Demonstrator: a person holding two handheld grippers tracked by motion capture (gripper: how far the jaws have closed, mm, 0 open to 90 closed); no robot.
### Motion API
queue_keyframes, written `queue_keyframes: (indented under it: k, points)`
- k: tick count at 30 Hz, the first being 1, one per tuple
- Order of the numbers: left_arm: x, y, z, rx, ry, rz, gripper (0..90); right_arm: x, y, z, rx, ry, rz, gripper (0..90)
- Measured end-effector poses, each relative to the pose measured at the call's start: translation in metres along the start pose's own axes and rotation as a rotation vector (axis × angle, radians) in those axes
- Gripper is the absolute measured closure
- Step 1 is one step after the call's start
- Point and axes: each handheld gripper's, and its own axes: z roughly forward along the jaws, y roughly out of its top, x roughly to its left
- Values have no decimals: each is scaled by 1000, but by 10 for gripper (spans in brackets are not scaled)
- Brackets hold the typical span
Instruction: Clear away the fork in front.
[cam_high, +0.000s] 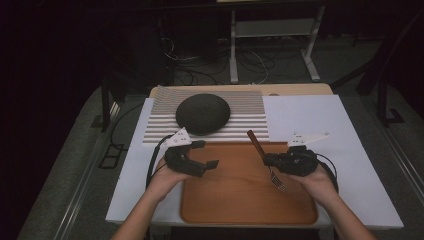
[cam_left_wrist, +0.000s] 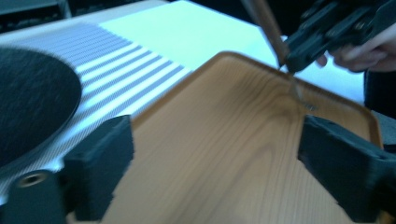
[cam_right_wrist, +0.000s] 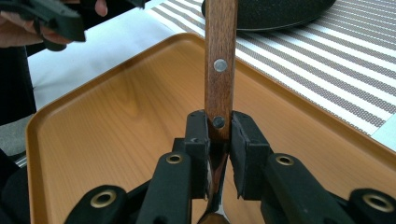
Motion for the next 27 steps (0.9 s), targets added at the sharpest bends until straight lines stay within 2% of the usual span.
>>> queue_keyframes:
  k: [4,5,7,10,11,13,16,21,23,27]
  points:
    - [-4,10,11,7,-12,12,157,1,0,1,-1,0,-3,766]
    - [-7,15,19,3,-31,7,179,1,0,1,-3,-1,-4,766]
    - [-9,18,23,0,-40,7,205,2,1,2,-6,-2,-5,766]
    - [-18,28,39,-4,-82,13,233,3,2,2,-15,0,-13,766]
    - [-18,28,39,-4,-82,13,237,3,2,2,-15,0,-13,766]
    - [-24,33,50,-3,-102,12,240,6,3,3,-23,6,-18,766]
    - [-29,36,58,-8,-118,5,284,8,4,4,-31,12,-23,766]
    - [-35,37,66,-16,-127,-14,347,13,6,6,-46,22,-34,766]
    - [-37,37,67,-25,-116,-15,383,19,8,9,-62,32,-50,766]
    - [-37,36,67,-32,-99,-44,482,24,9,13,-69,38,-61,766]
